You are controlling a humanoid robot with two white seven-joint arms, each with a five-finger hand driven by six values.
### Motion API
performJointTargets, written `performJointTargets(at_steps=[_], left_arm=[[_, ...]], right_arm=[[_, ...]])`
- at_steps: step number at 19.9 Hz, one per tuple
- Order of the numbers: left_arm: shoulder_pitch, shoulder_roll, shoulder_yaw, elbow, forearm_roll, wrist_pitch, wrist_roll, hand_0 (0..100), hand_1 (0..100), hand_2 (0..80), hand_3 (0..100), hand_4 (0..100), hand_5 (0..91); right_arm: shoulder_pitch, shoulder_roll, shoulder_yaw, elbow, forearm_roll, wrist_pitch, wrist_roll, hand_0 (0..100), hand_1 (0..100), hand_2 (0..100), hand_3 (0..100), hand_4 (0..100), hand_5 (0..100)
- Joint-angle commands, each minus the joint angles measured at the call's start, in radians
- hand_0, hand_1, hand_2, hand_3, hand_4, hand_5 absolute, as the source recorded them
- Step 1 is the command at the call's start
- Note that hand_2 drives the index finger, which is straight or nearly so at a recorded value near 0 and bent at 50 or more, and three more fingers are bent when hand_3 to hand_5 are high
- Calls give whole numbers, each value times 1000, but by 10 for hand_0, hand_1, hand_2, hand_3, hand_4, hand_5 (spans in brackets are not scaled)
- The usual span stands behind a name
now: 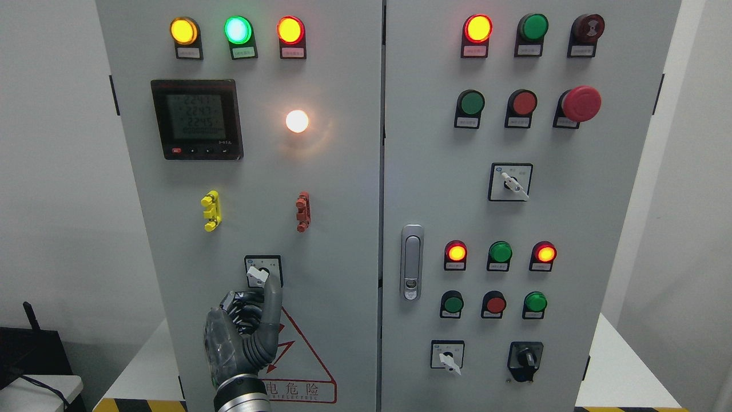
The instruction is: Turn on light switch 1
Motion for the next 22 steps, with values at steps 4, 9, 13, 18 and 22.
performJointTargets(at_steps=[4,9,13,18,22], left_arm=[[209,21,114,-24,3,-279,-83,0,355,612,862,860,706],[442,46,344,91,1,-631,-306,0,364,568,886,850,586],[529,64,557,290,3,-836,-360,0,359,462,777,783,408],[559,69,826,589,41,-996,-490,31,321,299,522,587,237],[619,90,904,790,128,-1015,-554,96,258,175,344,408,92]], right_arm=[[0,0,0,1,-18,0,1,120,389,0,0,0,0],[0,0,0,0,-17,0,0,120,389,0,0,0,0],[0,0,0,-1,-17,0,0,120,389,0,0,0,0],[0,0,0,1,-17,0,0,120,389,0,0,0,0],[0,0,0,1,-18,0,1,120,389,0,0,0,0]])
